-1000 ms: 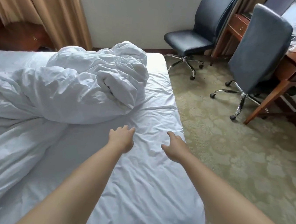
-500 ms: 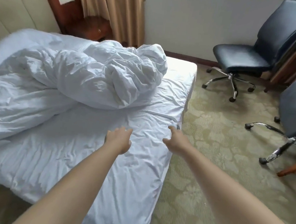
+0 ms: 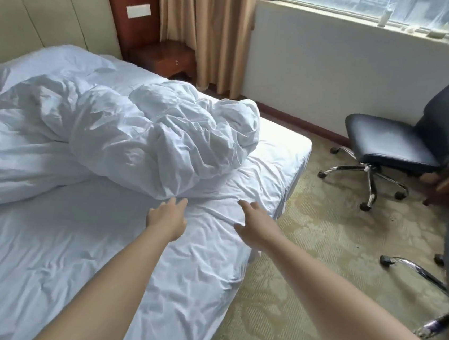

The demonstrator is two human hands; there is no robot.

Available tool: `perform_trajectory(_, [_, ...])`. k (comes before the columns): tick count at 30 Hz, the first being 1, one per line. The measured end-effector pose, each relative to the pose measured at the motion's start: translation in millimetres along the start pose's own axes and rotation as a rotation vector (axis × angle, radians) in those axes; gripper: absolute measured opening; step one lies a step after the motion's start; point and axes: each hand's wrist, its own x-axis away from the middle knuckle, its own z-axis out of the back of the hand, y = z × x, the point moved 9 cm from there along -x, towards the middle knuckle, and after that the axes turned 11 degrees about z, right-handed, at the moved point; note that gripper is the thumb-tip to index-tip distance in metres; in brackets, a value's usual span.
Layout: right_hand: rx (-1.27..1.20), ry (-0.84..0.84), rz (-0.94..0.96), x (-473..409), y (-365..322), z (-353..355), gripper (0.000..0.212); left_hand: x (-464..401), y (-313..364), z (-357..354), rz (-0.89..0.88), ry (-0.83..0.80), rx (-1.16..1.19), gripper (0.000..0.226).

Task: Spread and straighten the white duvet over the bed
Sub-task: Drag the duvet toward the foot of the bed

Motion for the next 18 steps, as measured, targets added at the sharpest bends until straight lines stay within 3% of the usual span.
perform_trajectory(3, [0.036,-0.036,0.001,-48,41,38,0.062,-52,46,19,0.007,-0.024,0.053,0.054])
perform_trajectory(11, [0.053,-0.023,0.103,-152,69,100,0.056,-133,77,80,0.091,0.006,0.104,0.056])
perform_trajectory(18, [0.083,-0.083,0.245,-277,112,129,0.056,-215,119,87,0.206,-0.039,0.158,0.062])
